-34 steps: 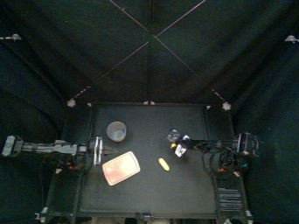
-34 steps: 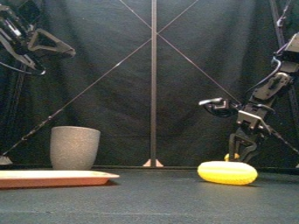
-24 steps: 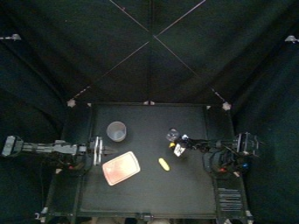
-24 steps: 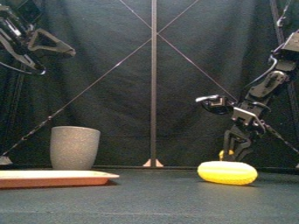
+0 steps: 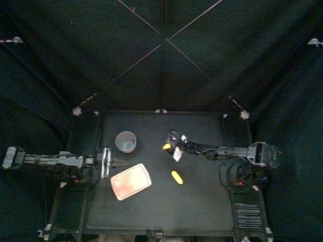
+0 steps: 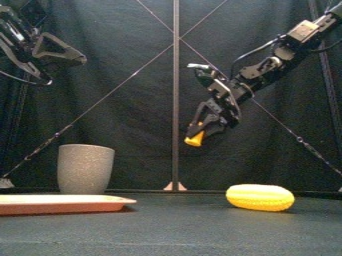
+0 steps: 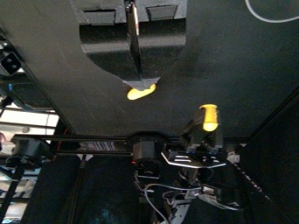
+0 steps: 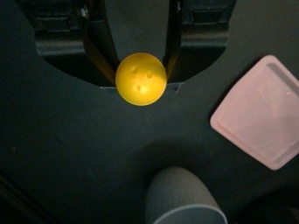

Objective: Pick the yellow can then place it in the grey bowl
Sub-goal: Place yellow can in the grey bowl

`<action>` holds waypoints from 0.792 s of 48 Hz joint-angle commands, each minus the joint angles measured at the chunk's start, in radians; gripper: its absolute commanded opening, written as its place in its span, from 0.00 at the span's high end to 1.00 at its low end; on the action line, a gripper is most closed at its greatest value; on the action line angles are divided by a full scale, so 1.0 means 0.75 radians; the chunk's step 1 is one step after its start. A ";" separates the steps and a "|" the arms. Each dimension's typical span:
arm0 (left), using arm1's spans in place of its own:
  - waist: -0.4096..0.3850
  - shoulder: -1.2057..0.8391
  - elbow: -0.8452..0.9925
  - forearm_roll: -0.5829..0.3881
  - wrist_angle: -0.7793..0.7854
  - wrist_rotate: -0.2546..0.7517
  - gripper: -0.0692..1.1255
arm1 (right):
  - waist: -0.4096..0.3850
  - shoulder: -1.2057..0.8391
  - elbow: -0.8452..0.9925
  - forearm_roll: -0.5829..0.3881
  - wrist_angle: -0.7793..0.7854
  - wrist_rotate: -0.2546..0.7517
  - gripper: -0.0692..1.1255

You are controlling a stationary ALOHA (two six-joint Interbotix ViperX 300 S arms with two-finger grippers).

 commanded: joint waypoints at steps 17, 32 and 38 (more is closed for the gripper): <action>0.010 0.008 -0.035 0.076 -0.059 0.002 0.92 | 0.018 0.427 -0.661 -0.057 -0.002 -0.002 0.38; 0.010 0.006 -0.002 0.086 -0.059 0.002 0.92 | 0.041 0.661 -1.010 -0.090 0.088 0.002 0.37; 0.008 0.006 0.004 0.086 -0.059 0.000 0.92 | 0.039 0.730 -1.125 -0.090 0.117 0.002 0.36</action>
